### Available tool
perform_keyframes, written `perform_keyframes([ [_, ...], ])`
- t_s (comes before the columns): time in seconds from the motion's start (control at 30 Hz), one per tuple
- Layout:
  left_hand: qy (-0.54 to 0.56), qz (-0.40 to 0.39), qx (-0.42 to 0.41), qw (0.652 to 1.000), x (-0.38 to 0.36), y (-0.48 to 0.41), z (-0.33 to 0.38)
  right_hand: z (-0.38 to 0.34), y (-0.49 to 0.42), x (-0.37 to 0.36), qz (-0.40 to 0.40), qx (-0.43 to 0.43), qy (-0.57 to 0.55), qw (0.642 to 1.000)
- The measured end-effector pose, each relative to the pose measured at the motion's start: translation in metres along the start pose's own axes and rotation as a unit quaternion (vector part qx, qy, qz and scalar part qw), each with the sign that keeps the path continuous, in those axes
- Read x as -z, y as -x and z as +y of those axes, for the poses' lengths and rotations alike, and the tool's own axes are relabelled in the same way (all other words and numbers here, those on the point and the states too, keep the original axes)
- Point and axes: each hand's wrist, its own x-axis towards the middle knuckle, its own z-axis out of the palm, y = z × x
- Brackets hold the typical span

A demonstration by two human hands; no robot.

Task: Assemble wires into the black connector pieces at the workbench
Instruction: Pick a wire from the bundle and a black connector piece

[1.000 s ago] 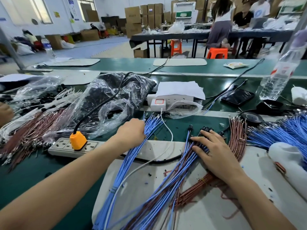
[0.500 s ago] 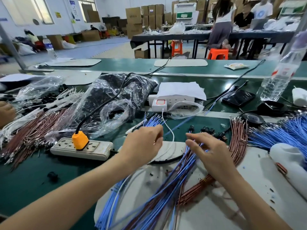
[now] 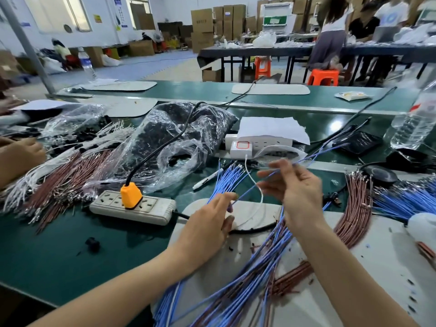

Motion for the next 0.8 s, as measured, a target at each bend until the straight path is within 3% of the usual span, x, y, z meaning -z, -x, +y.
perform_keyframes([
  [0.1,0.002,-0.016,0.004,1.000,0.002,0.003,0.000,-0.038,-0.024,0.030,0.165,0.071,-0.087,0.980],
  [0.17,0.050,-0.011,0.006,0.999,0.011,0.002,0.005,-0.062,-0.039,0.060,0.224,0.102,-0.110,0.963],
  [0.27,0.090,0.085,0.017,0.992,0.044,-0.028,-0.002,-0.065,-0.044,0.092,0.204,0.063,-0.090,0.973],
  [0.33,-0.003,0.125,0.076,0.989,0.071,-0.071,-0.029,-0.051,-0.032,0.098,0.183,0.028,-0.062,0.981],
  [0.43,-0.206,-0.048,0.260,0.942,0.095,-0.122,-0.073,-0.032,-0.013,0.096,0.158,-0.009,-0.060,0.986],
  [0.5,-0.253,-0.152,0.284,0.912,0.084,-0.128,-0.091,-0.024,-0.005,0.094,0.130,-0.019,-0.058,0.990],
  [0.57,-0.248,-0.163,0.268,0.917,0.069,-0.127,-0.106,-0.017,-0.002,0.094,0.101,-0.014,-0.026,0.994],
  [0.67,-0.248,-0.118,0.250,0.929,0.057,-0.125,-0.114,-0.011,-0.002,0.101,0.063,-0.019,-0.027,0.997],
  [0.8,-0.255,-0.151,0.242,0.924,0.062,-0.123,-0.104,-0.014,-0.001,0.101,0.064,-0.034,-0.035,0.997],
])
